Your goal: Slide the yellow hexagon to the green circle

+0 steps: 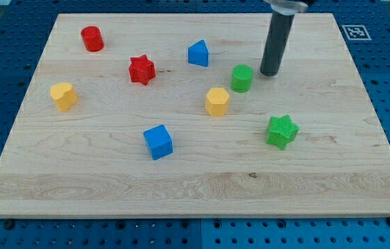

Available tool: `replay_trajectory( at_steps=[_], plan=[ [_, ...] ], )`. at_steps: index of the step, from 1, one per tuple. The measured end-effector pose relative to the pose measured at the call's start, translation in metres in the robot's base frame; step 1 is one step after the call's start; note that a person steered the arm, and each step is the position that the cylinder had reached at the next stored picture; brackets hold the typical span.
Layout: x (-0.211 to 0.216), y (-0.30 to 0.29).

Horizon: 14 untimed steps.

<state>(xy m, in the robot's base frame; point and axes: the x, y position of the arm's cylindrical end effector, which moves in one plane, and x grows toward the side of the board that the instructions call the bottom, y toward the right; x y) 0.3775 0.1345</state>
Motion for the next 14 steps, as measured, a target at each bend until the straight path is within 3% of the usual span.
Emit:
replay_trajectory(
  at_steps=[2, 4, 5, 8, 10, 14],
  plan=[
    [0.062, -0.002],
    [0.069, -0.063],
    [0.079, -0.063],
    [0.078, -0.17],
    [0.037, -0.224],
    [0.049, -0.151]
  ],
)
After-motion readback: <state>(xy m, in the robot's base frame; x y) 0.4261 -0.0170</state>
